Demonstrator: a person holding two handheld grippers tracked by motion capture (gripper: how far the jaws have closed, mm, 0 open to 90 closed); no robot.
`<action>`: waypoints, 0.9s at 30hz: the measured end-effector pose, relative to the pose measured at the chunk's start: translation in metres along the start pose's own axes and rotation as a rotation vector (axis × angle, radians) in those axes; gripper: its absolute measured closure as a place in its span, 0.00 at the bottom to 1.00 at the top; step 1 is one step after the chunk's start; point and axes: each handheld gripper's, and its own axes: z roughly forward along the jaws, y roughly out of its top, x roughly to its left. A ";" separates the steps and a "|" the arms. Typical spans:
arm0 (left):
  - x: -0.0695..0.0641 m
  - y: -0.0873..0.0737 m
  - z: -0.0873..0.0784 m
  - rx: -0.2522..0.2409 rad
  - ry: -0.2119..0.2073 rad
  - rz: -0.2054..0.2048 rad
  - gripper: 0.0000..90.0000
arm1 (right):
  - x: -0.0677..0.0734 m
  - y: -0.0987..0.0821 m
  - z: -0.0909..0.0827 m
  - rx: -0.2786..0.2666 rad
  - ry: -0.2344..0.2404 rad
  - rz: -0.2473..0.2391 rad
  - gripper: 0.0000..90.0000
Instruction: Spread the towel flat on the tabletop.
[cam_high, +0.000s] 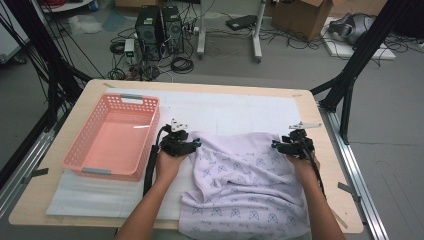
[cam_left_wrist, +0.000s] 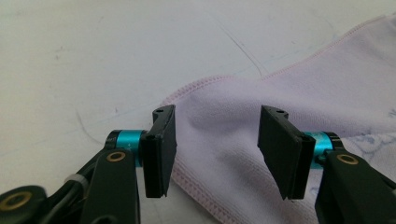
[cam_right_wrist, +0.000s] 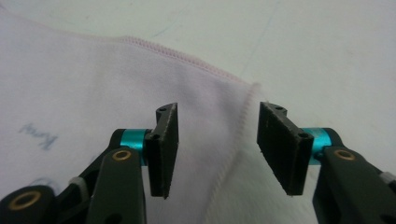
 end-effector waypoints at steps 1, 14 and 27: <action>0.000 -0.001 -0.001 -0.007 -0.002 0.003 0.52 | 0.001 0.002 0.007 0.017 0.011 -0.018 0.48; -0.004 -0.003 -0.001 0.021 -0.014 0.010 0.48 | -0.026 0.025 0.007 -0.075 -0.348 0.042 0.96; -0.026 0.005 0.033 0.068 0.000 0.051 0.49 | -0.022 0.026 -0.025 -0.112 -0.118 0.086 0.69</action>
